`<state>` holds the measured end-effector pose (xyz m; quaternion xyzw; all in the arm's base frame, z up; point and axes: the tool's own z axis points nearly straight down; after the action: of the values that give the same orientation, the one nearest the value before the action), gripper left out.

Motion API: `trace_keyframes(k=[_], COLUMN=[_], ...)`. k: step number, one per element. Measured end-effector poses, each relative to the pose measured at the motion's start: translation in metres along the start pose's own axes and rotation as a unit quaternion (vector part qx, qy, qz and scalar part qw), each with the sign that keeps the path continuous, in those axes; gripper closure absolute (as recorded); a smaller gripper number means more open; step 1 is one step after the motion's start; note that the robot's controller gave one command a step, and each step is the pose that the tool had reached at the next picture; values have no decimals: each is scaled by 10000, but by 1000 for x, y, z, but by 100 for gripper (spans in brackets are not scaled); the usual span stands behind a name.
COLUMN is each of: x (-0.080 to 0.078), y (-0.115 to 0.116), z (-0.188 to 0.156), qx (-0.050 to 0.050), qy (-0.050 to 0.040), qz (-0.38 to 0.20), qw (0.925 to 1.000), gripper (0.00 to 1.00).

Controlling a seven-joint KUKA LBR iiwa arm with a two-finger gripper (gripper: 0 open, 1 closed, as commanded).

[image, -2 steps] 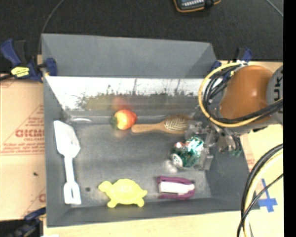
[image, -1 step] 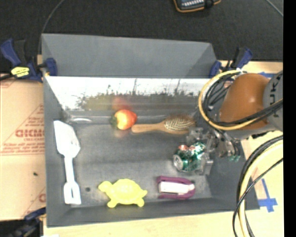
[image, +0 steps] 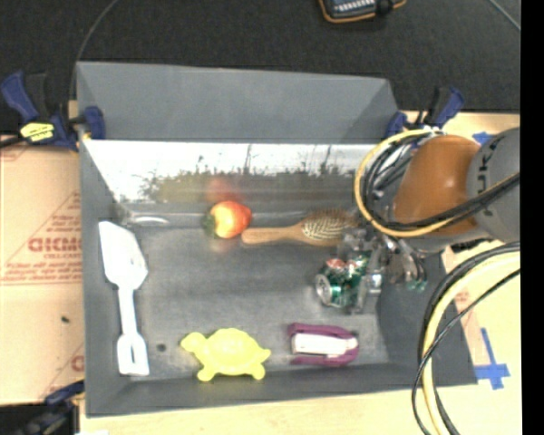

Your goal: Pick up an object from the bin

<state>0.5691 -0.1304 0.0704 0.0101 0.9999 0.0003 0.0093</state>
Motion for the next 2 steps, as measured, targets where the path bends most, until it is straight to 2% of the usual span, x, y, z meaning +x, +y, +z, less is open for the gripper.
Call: trace_keyframes(k=[1,2], x=[2,2], y=[1,1], z=[-1,-1], qx=[12,12], qy=[19,19], qz=[-120,-123], qw=[9999,9999], gripper=[100,100])
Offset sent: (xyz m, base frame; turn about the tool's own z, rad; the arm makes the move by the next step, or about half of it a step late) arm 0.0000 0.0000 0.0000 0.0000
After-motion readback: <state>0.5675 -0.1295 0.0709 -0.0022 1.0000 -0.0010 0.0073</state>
